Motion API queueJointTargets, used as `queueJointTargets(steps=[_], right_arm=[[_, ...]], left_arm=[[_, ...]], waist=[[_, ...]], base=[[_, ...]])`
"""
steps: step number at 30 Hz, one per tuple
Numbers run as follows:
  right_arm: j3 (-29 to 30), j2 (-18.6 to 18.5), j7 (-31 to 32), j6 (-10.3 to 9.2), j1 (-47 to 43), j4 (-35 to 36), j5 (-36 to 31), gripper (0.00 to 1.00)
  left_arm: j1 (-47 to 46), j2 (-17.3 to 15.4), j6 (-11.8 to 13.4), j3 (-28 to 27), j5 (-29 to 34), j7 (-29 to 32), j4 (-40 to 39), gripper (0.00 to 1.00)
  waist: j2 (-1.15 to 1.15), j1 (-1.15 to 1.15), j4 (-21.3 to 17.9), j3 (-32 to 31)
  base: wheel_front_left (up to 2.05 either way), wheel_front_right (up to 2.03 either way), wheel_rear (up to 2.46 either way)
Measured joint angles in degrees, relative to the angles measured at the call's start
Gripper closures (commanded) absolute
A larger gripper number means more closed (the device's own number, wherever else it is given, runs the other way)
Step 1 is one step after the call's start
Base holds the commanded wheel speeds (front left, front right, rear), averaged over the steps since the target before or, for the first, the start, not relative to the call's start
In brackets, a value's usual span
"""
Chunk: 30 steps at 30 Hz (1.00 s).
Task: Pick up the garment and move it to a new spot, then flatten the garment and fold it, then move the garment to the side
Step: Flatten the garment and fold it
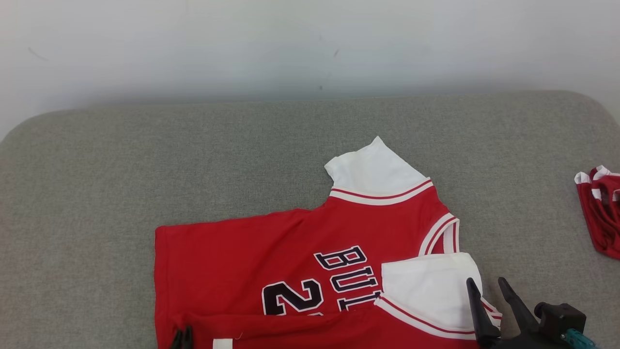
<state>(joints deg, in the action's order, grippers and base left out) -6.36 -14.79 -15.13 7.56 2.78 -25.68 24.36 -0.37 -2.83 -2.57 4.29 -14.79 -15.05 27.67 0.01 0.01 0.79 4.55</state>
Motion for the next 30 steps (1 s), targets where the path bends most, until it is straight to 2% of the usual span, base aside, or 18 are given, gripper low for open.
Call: queueJointTargets(steps=[7,8,9,10,19,30], right_arm=[[0.6,-0.2,0.0,0.00,0.7,0.3,0.0,0.00],[0.7,-0.2,0.0,0.00,0.9,0.4,0.0,0.00],[0.7,-0.2,0.0,0.00,1.2,0.4,0.0,0.00],[0.7,-0.2,0.0,0.00,1.5,0.5,0.0,0.00],[0.4,-0.2,0.0,0.00,7.4,1.9,-0.3,0.00],[-1.8,-2.0,0.0,0.00,13.6,2.3,-0.6,0.00]], left_arm=[[-3.0,0.0,0.0,-0.9,-1.0,0.0,-3.1,1.00],[-3.5,0.0,0.1,-1.1,-0.8,0.0,-3.5,0.89],[-4.1,0.0,0.3,-1.3,-0.6,0.0,-4.0,0.26],[-4.9,0.0,0.5,-1.5,-0.1,0.0,-4.5,0.00],[-13.7,0.0,0.5,-5.1,4.3,0.0,-2.7,0.00],[-25.2,-2.1,-0.3,-8.6,7.4,0.0,10.3,0.00]], waist=[[0.00,0.00,-0.2,0.8],[0.00,0.00,-0.2,0.9],[0.00,0.00,-0.2,1.1],[0.00,0.00,-0.2,1.2],[0.00,0.00,-0.6,4.0],[0.00,0.01,-1.1,9.0]], base=[[0.00,0.00,0.00],[0.00,0.00,0.00],[0.00,0.00,0.00],[0.00,0.00,0.00],[0.00,0.00,0.00],[0.00,0.00,0.00]])
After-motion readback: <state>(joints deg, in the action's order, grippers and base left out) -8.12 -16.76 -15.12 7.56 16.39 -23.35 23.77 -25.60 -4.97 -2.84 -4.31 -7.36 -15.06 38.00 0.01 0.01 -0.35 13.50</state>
